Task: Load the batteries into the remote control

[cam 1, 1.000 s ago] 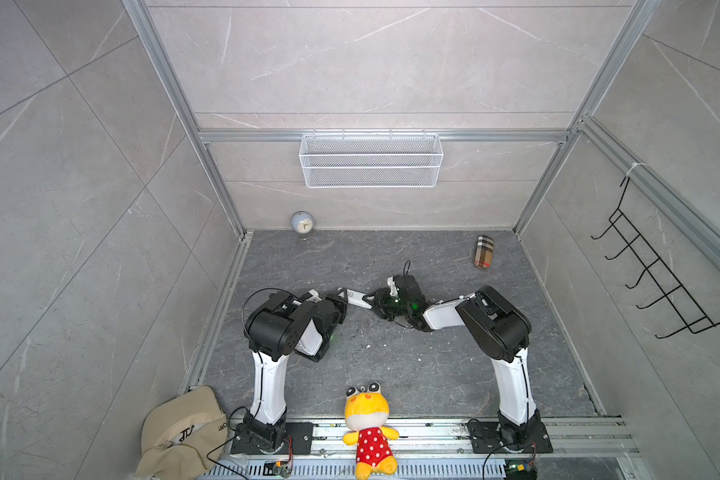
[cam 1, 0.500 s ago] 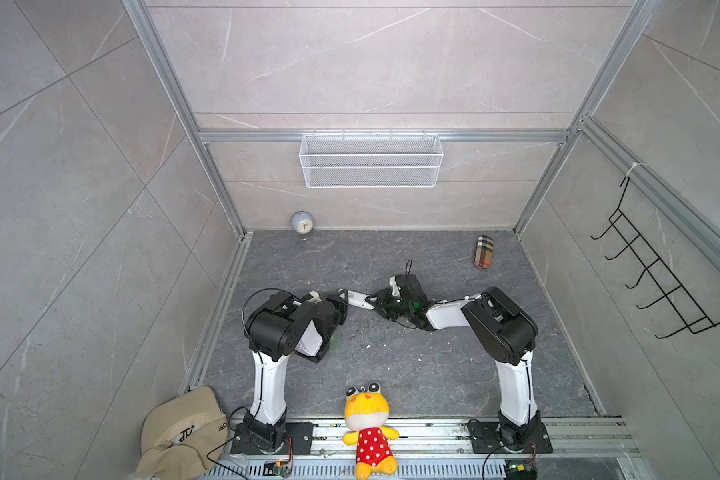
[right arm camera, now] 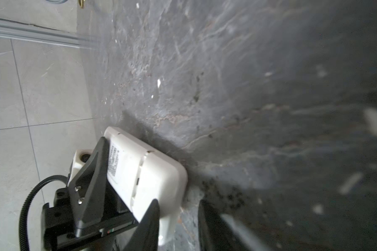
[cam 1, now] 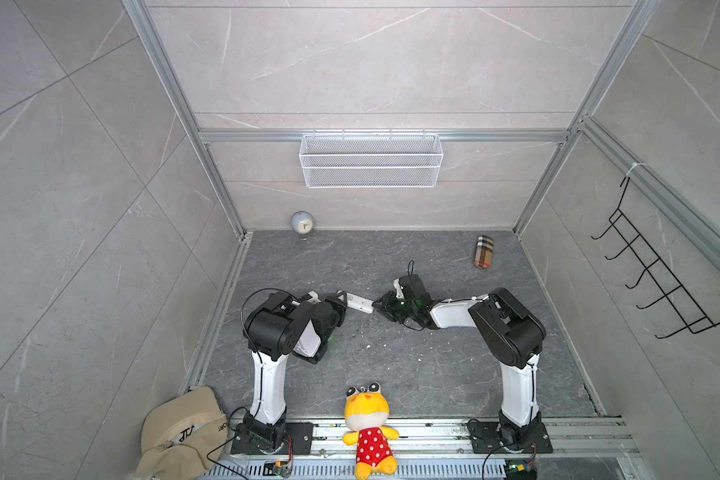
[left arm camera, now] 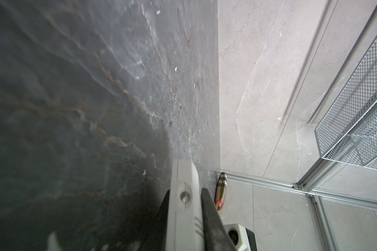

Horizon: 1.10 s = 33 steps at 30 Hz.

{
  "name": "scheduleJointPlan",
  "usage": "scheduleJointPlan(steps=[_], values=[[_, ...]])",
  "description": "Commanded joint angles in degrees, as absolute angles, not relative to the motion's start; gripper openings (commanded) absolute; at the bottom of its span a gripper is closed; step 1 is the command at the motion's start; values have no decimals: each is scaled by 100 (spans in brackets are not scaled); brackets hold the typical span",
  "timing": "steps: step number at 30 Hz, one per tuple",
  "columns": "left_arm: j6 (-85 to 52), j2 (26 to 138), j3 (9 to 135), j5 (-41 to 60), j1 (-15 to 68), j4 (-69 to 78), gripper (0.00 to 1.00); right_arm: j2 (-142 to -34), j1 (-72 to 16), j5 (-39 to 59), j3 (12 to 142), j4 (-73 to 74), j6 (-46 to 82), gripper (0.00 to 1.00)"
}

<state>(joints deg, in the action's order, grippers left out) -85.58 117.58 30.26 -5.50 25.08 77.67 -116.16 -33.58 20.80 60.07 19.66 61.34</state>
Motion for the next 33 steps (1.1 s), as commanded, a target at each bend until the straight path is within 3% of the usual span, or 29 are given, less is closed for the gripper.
scheduleJointPlan(steps=[1, 5, 9, 12, 20, 33], values=[[-8191, 11702, 3073, -620, 2458, 8104, 0, -11491, -3349, 1750, 6147, 809, 5520, 32], [-8163, 11748, 3121, -571, 2468, 8103, 0, -11344, -3349, 1800, 6161, 817, 5410, 43], [-8259, 11803, 3165, -567, 2470, 8104, 0, -11272, -3357, 2149, 6171, 1274, 5530, 66], [-8470, 11839, 3190, -561, 2487, 8112, 0, -11365, -3382, 2312, 6303, 1448, 5739, 73], [-8791, 11812, 3382, -501, 2552, 8112, 0, -11874, -3427, 2527, 6214, 2575, 7021, 73], [-8887, 11742, 3331, -534, 2576, 8112, 0, -12122, -3483, 2325, 6494, 2558, 7251, 65]])
